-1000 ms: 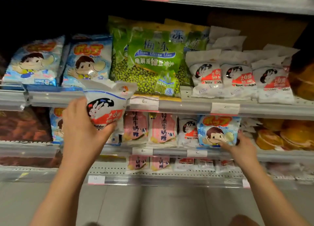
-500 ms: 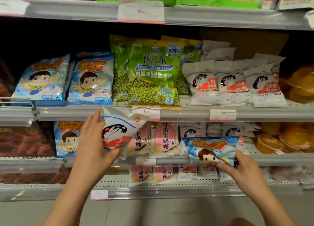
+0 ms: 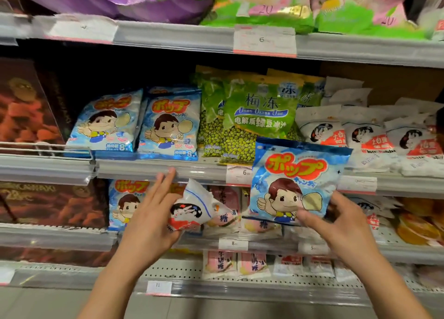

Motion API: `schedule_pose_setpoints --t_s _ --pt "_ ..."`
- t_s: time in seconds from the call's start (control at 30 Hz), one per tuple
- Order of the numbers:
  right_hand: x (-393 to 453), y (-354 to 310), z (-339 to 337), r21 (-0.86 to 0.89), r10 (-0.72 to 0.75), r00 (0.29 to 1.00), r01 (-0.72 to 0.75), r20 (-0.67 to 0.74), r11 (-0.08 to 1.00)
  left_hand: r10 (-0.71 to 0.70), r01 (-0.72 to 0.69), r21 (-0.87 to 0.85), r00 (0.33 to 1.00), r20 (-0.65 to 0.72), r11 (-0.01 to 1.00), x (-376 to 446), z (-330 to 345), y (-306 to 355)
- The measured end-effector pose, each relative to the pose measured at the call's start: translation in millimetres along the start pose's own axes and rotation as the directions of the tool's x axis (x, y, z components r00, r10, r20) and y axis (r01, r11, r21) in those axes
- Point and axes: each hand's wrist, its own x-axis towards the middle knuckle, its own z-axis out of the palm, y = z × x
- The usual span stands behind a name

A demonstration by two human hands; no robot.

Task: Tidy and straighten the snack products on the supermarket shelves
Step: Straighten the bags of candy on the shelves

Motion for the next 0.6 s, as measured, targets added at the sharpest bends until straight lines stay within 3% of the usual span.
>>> schedule_pose_setpoints --t_s 0.2,0.4,0.47,0.6 --pt "38 -64 37 0.029 -0.149 0.988 0.148 0.038 0.989 0.009 -0.011 -0.096 1.0 -0.014 0.995 0 4 -8" --pt "75 -129 88 -0.089 -0.4 0.916 0.402 0.039 0.911 -0.004 0.001 -0.093 1.0 -0.031 0.996 -1 4 -6" --pt "95 -139 107 -0.068 -0.399 0.917 0.4 0.024 0.914 -0.018 0.015 -0.086 0.999 -0.034 0.996 -1 5 -5" --pt "128 -143 143 0.074 -0.261 0.961 0.255 0.09 0.964 -0.031 0.027 -0.109 0.999 -0.038 0.994 -1 7 -1"
